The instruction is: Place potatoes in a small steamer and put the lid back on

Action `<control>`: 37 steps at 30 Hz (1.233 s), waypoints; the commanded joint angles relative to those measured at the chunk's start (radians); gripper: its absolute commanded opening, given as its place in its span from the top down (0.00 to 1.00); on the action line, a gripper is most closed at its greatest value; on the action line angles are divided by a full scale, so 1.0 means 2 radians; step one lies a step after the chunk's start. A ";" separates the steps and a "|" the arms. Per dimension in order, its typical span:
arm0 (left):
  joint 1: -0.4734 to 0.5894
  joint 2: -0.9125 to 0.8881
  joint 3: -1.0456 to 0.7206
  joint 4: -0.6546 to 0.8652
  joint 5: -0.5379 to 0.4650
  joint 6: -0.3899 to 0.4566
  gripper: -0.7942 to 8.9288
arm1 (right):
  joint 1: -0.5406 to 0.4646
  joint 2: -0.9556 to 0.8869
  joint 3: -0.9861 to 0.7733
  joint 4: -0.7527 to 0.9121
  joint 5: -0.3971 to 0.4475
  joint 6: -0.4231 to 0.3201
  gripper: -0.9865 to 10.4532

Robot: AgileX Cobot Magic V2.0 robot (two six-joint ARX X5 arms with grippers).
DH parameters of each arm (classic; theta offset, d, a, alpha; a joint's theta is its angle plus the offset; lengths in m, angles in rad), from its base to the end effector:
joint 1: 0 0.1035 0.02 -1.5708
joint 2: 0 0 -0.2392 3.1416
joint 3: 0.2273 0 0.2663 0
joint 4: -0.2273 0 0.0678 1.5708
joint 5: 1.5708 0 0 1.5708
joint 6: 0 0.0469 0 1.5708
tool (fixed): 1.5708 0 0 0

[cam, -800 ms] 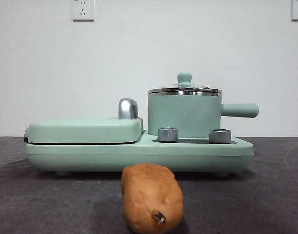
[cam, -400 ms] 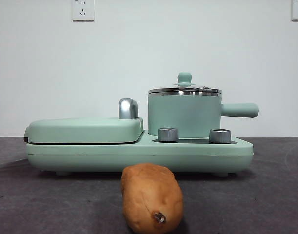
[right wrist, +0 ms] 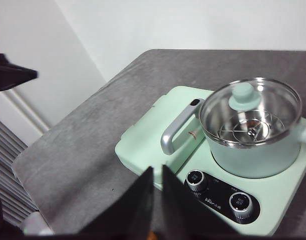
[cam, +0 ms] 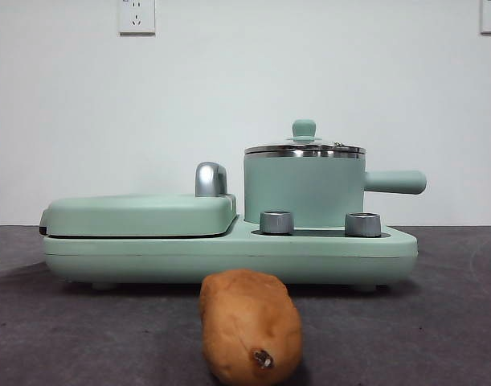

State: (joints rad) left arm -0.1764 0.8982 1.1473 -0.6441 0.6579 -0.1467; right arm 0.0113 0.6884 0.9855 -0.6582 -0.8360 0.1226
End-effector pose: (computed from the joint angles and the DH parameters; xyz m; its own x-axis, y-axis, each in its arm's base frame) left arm 0.1962 -0.0641 0.3724 0.6117 -0.7301 -0.3045 0.6316 0.6825 -0.3677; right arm 0.1582 0.0366 0.3537 0.6188 0.7490 -0.2369 -0.6532 0.6581 0.3746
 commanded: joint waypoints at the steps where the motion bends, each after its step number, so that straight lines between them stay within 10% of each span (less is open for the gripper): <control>1: -0.010 0.011 0.010 0.003 0.003 0.015 0.59 | 0.003 0.002 0.009 0.003 0.000 -0.016 0.71; 9: -0.037 0.030 0.010 0.004 0.003 0.013 0.42 | 0.003 0.002 0.008 -0.007 0.002 -0.015 0.48; 24: -0.118 0.129 0.021 0.058 -0.008 0.010 0.37 | 0.004 0.002 0.008 -0.027 0.003 -0.011 0.48; 37: -0.198 0.367 0.213 0.012 -0.142 0.043 0.38 | 0.004 0.002 0.008 -0.027 0.003 -0.010 0.48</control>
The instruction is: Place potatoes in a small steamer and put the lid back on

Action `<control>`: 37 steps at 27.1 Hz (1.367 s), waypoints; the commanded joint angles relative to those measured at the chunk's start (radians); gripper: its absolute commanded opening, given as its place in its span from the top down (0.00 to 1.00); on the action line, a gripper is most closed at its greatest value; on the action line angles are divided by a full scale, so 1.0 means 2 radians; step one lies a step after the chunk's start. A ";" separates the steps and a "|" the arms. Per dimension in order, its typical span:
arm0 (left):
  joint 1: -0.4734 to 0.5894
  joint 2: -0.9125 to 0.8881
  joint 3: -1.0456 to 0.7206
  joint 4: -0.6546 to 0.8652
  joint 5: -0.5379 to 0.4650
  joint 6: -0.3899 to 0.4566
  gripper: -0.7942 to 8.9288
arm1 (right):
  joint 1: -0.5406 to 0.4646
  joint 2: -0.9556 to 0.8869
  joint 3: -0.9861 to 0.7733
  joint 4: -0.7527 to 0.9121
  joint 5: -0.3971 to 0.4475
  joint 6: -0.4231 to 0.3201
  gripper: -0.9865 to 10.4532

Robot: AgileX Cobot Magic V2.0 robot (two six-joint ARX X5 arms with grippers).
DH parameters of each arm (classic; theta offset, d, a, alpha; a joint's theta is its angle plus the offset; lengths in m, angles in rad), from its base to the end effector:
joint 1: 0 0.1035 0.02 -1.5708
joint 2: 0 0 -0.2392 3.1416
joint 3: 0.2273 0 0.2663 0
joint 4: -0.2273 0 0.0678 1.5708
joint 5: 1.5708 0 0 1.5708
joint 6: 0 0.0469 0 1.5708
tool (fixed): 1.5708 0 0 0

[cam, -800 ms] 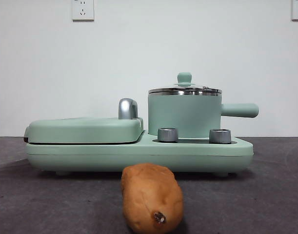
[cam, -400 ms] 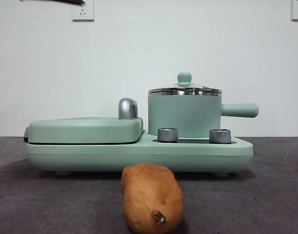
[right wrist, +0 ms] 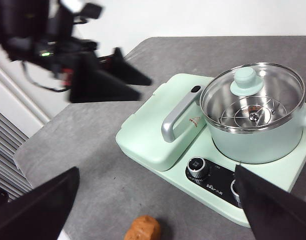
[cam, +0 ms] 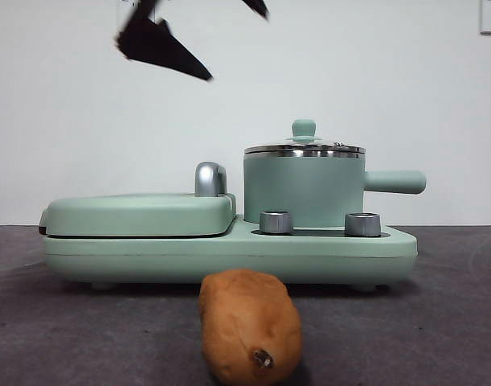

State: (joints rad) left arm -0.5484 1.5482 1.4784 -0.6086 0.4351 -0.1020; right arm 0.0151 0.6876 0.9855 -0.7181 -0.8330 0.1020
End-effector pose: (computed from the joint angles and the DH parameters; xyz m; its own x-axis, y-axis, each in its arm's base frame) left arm 0.2999 -0.2064 0.3152 0.3828 -0.7278 -0.5691 0.6944 0.6329 -0.3424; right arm 0.1557 0.0371 0.3483 0.6029 0.7491 -0.2744 -0.6406 0.6596 0.3933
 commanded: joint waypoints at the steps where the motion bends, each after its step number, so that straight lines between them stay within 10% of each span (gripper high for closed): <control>1: -0.016 0.060 0.068 -0.010 -0.049 0.023 0.38 | 0.002 0.002 0.008 0.003 0.001 0.000 0.48; 15: -0.052 0.265 0.321 -0.025 -0.132 0.032 0.42 | 0.002 0.002 0.008 0.003 0.001 0.001 0.48; 30: -0.063 0.314 0.327 -0.025 -0.157 0.050 0.42 | 0.002 0.002 0.008 0.003 0.002 0.001 0.48; 37: -0.063 0.315 0.327 -0.032 -0.168 0.059 0.65 | 0.002 0.002 0.008 0.003 0.002 0.001 0.48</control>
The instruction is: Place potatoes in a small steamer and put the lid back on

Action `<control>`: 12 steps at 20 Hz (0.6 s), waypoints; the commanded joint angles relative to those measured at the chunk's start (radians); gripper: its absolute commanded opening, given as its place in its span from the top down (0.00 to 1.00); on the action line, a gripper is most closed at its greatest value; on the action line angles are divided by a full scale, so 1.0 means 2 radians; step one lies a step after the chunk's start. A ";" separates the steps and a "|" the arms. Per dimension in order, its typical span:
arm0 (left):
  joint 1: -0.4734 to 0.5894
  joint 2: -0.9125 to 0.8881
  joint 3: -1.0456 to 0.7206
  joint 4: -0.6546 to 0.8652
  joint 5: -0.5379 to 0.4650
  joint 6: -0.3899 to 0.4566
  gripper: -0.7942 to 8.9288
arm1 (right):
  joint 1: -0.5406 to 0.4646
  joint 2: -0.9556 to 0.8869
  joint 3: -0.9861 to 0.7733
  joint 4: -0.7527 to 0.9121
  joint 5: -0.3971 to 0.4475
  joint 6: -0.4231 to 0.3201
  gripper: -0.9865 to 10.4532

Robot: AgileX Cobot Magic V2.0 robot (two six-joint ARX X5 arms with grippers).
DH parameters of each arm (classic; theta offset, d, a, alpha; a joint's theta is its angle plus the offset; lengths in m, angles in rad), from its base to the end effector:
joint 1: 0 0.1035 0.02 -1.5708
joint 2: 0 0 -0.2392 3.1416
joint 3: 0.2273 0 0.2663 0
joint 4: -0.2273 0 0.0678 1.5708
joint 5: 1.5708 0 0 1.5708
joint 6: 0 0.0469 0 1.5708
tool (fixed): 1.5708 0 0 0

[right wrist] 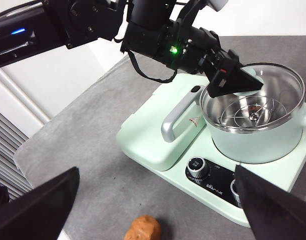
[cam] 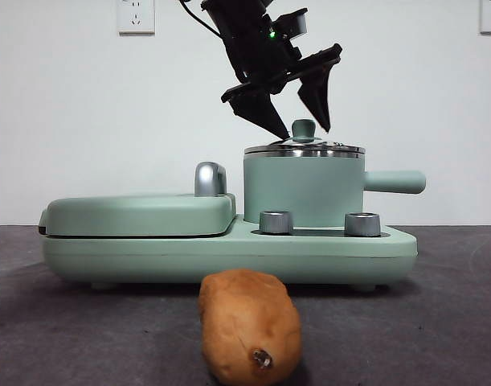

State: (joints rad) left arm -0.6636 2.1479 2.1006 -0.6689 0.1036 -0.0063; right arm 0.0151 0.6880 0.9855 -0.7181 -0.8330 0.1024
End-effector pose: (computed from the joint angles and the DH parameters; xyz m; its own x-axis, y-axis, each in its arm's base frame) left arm 0.3900 -0.3111 0.2765 0.5273 -0.5436 -0.6530 0.6708 0.7380 -0.0726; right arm 0.1558 0.0371 0.3483 0.6028 0.7491 -0.2746 -0.6402 0.6595 0.3939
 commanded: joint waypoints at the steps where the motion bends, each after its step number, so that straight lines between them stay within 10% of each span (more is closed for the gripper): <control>1: -0.006 0.015 0.016 -0.006 -0.002 0.015 0.67 | 0.002 0.002 0.008 0.003 0.002 0.001 0.48; 12: -0.006 0.015 0.016 -0.002 -0.003 0.037 0.91 | 0.002 0.002 0.008 0.003 0.001 0.011 0.48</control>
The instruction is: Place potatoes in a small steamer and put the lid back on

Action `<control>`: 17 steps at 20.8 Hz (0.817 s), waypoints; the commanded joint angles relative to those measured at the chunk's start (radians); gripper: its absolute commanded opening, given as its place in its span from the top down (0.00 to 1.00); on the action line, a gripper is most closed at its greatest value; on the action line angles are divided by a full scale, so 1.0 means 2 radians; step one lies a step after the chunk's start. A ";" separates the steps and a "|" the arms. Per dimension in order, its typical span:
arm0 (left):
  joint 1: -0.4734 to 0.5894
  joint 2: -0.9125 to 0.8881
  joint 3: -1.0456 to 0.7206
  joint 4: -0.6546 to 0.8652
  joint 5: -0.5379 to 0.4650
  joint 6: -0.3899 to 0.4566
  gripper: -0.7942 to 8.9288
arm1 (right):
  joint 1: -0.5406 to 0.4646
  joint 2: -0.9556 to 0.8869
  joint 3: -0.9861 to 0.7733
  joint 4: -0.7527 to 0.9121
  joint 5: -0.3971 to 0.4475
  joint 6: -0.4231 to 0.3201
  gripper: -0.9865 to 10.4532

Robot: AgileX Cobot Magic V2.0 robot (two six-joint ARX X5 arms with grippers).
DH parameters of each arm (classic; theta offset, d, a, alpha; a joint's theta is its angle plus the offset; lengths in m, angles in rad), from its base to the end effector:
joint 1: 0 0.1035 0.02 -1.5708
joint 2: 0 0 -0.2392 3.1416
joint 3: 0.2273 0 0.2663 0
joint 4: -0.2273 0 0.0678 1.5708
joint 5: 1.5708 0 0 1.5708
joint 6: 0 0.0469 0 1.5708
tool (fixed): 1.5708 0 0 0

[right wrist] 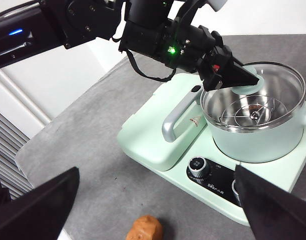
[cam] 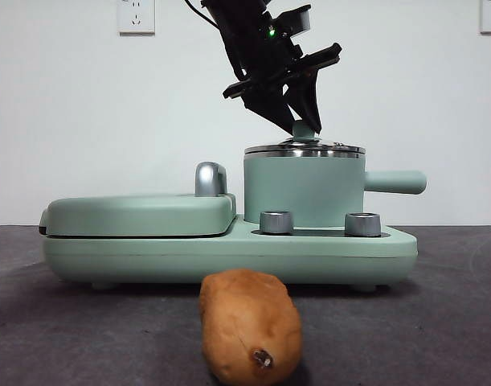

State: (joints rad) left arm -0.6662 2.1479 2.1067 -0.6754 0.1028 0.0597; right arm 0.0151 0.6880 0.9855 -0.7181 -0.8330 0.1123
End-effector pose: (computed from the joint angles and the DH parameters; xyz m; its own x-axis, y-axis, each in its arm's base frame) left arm 0.3889 -0.3119 0.2781 0.5263 -0.5442 -0.6534 0.7052 0.7087 -0.0223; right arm 0.1558 0.0371 0.3483 0.6028 0.7491 -0.2746 -0.6355 0.6589 0.4025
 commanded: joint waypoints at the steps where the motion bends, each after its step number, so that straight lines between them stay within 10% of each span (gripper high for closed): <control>1: -0.004 0.015 0.013 -0.001 -0.003 0.004 0.91 | 0.002 0.002 0.008 0.003 0.001 0.007 0.48; 17: 0.027 -0.119 0.014 -0.048 -0.003 0.018 0.91 | 0.003 0.003 0.008 0.003 0.015 0.027 0.48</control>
State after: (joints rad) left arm -0.6106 1.9060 2.1059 -0.7937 0.0998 0.0738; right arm 0.0196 0.6888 0.9855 -0.7181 -0.8040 0.1452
